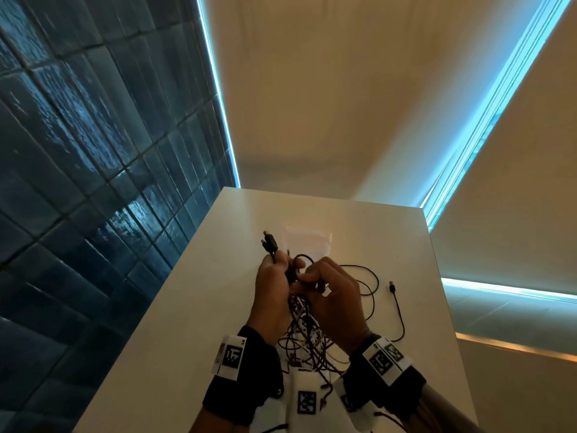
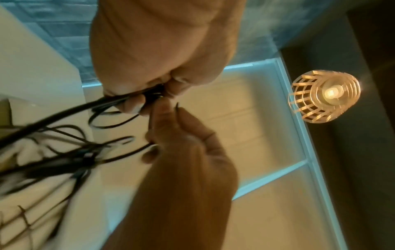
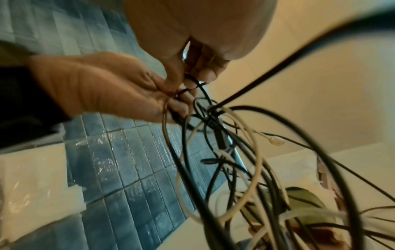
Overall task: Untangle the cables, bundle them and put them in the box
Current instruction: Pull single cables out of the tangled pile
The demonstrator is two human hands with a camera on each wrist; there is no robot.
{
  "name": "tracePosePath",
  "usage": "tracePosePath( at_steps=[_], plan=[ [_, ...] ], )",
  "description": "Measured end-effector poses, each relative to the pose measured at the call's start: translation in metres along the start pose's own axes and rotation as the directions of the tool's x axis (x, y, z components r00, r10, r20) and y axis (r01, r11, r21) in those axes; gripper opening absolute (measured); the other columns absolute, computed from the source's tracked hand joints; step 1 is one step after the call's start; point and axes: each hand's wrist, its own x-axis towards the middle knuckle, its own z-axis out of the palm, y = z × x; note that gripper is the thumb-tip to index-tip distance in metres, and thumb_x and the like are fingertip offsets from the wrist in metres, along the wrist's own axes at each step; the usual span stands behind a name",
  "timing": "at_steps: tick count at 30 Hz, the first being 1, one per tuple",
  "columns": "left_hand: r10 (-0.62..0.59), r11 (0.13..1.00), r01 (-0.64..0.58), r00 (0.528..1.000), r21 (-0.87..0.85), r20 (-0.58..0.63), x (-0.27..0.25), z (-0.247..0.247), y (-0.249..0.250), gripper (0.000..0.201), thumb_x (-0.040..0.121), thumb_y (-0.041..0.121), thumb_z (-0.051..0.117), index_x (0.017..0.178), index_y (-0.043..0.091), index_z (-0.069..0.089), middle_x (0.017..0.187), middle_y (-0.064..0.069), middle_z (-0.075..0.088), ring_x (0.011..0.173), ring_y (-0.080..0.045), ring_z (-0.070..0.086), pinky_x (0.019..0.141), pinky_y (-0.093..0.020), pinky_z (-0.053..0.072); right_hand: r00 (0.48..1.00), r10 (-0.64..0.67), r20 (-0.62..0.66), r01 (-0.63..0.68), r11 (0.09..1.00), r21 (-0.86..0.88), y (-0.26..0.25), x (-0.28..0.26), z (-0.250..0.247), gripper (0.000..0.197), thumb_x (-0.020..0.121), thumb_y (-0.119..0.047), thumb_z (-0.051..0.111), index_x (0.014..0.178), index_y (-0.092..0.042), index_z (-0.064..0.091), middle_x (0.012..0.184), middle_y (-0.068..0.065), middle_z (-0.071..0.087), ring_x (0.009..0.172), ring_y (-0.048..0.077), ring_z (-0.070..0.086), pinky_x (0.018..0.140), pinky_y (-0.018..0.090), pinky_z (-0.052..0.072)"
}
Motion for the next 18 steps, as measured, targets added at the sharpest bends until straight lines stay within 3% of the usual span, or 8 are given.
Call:
tracePosePath(
  at_steps=[3, 5, 7, 9, 11, 13, 16, 18],
  plan=[
    [0.055, 0.996, -0.051, 0.997, -0.076, 0.050, -0.003, 0.001, 0.011, 0.027, 0.104, 0.024, 0.035, 0.082, 0.011, 0.045, 0.069, -0.001, 0.044, 0.059, -0.014, 0.037, 0.052, -0.026, 0.035, 0.989, 0.133, 0.060, -0.134, 0.991, 0.002, 0.006, -0.003, 0.000, 0.020, 0.072, -0.009, 0.082, 0.077, -0.013, 0.063, 0.073, -0.007, 0.065, 0.066, 0.007, 0.059, 0.057, 0.019, 0.047],
    [0.113, 0.993, -0.112, 0.993, -0.030, 0.032, -0.005, 0.003, 0.013, 0.025, 0.103, 0.019, 0.036, 0.081, 0.014, 0.044, 0.071, 0.001, 0.043, 0.063, -0.013, 0.040, 0.061, -0.026, 0.037, 0.969, 0.209, 0.130, -0.215, 0.976, 0.035, 0.010, -0.003, -0.001, 0.020, 0.073, -0.012, 0.081, 0.078, -0.016, 0.062, 0.072, -0.008, 0.067, 0.068, 0.009, 0.063, 0.059, 0.024, 0.052],
    [0.177, 0.984, -0.177, 0.984, 0.010, -0.001, -0.007, 0.003, 0.014, 0.024, 0.103, 0.018, 0.037, 0.082, 0.016, 0.047, 0.073, 0.001, 0.045, 0.068, -0.012, 0.046, 0.074, -0.030, 0.037, 0.930, 0.270, 0.250, -0.306, 0.945, 0.117, 0.015, -0.003, -0.004, 0.016, 0.077, -0.012, 0.078, 0.079, -0.013, 0.063, 0.074, 0.001, 0.069, 0.065, 0.015, 0.065, 0.060, 0.036, 0.055],
    [0.236, 0.971, -0.235, 0.972, 0.037, -0.006, -0.009, 0.004, 0.014, 0.023, 0.104, 0.020, 0.036, 0.084, 0.018, 0.049, 0.074, -0.002, 0.046, 0.069, -0.023, 0.047, 0.075, -0.038, 0.040, 0.897, 0.304, 0.322, -0.359, 0.925, 0.127, 0.022, -0.004, -0.007, 0.012, 0.080, -0.013, 0.075, 0.082, -0.009, 0.064, 0.074, 0.008, 0.069, 0.064, 0.026, 0.065, 0.059, 0.043, 0.054],
    [0.244, 0.969, -0.243, 0.970, 0.045, -0.019, -0.011, 0.006, 0.013, 0.020, 0.104, 0.020, 0.036, 0.088, 0.016, 0.048, 0.082, -0.019, 0.049, 0.088, -0.046, 0.048, 0.084, -0.056, 0.043, 0.899, 0.267, 0.347, -0.309, 0.948, 0.071, 0.029, -0.004, -0.008, 0.011, 0.081, -0.018, 0.074, 0.083, -0.012, 0.066, 0.076, 0.004, 0.069, 0.065, 0.020, 0.065, 0.061, 0.042, 0.055],
    [0.239, 0.970, -0.237, 0.971, 0.050, -0.030, -0.014, 0.007, 0.010, 0.019, 0.104, 0.019, 0.036, 0.090, 0.014, 0.048, 0.092, -0.029, 0.050, 0.102, -0.048, 0.049, 0.093, -0.055, 0.043, 0.906, 0.193, 0.376, -0.216, 0.976, 0.020, 0.032, 0.000, -0.008, 0.009, 0.081, -0.022, 0.072, 0.084, -0.015, 0.068, 0.079, -0.002, 0.069, 0.070, 0.012, 0.065, 0.064, 0.035, 0.056],
    [0.288, 0.958, -0.287, 0.957, 0.024, -0.039, -0.018, 0.005, 0.014, 0.022, 0.104, 0.022, 0.037, 0.087, 0.018, 0.050, 0.086, -0.026, 0.049, 0.086, -0.043, 0.051, 0.086, -0.046, 0.048, 0.876, 0.119, 0.467, -0.070, 0.990, -0.121, 0.044, 0.000, -0.009, 0.005, 0.086, -0.021, 0.065, 0.083, -0.018, 0.067, 0.079, -0.010, 0.064, 0.073, 0.006, 0.062, 0.066, 0.025, 0.052],
    [0.374, 0.927, -0.374, 0.927, -0.023, -0.003, -0.017, 0.001, 0.025, 0.024, 0.103, 0.024, 0.038, 0.081, 0.020, 0.047, 0.070, -0.014, 0.043, 0.062, -0.027, 0.046, 0.068, -0.038, 0.045, 0.841, 0.156, 0.518, -0.046, 0.975, -0.218, 0.060, -0.012, -0.012, 0.010, 0.086, -0.014, 0.067, 0.081, -0.023, 0.066, 0.075, -0.021, 0.060, 0.070, -0.007, 0.058, 0.066, 0.016, 0.047]
  ],
)
